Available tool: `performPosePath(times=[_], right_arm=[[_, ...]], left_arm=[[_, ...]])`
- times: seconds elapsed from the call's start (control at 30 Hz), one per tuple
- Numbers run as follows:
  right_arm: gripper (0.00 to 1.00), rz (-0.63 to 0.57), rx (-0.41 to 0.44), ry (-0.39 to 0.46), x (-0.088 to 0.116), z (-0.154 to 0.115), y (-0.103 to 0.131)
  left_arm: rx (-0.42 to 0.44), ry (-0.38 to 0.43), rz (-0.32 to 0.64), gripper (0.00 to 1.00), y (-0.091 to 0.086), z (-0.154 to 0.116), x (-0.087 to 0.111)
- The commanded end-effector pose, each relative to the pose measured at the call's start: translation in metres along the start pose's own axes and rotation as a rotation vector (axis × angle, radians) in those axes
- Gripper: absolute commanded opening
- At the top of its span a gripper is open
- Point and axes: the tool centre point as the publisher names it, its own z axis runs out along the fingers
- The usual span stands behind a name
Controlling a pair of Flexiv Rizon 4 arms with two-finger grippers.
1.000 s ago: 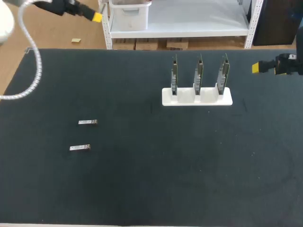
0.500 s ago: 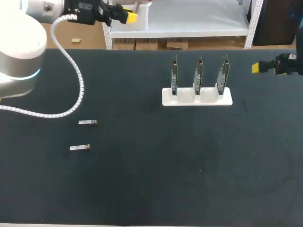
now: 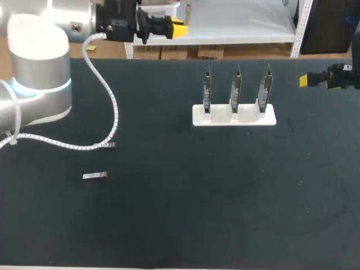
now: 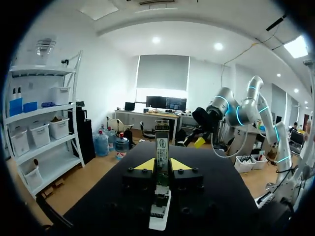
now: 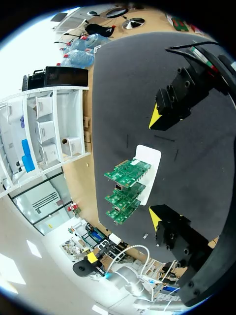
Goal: Pick up the optical module with the left hand, and insert it into the network port with the right hand.
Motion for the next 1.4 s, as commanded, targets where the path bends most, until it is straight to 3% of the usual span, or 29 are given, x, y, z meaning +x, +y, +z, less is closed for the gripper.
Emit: performPosePath(times=[0.03, 0.23, 0.43, 0.8, 1.17, 1.4], right_arm=[[1.00, 0.000, 0.000, 0.000, 0.000, 0.000, 0.000], [1.00, 0.000, 0.000, 0.000, 0.000, 0.000, 0.000], [1.00, 0.000, 0.000, 0.000, 0.000, 0.000, 0.000], [1.00, 0.000, 0.000, 0.000, 0.000, 0.000, 0.000], [1.00, 0.000, 0.000, 0.000, 0.000, 0.000, 0.000], [1.00, 0.000, 0.000, 0.000, 0.000, 0.000, 0.000]], left_arm=[[0.037, -0.039, 0.007, 0.00, -0.006, 0.010, 0.007], [0.086, -0.029, 0.023, 0.00, -0.020, 0.029, 0.017], [0.101, -0.032, 0.018, 0.00, -0.020, 0.042, 0.023], [0.076, -0.035, -0.022, 0.00, -0.006, 0.065, 0.040], [0.068, -0.014, -0.052, 0.00, 0.015, 0.069, 0.056], [0.084, -0.014, -0.077, 0.00, 0.013, 0.068, 0.063]])
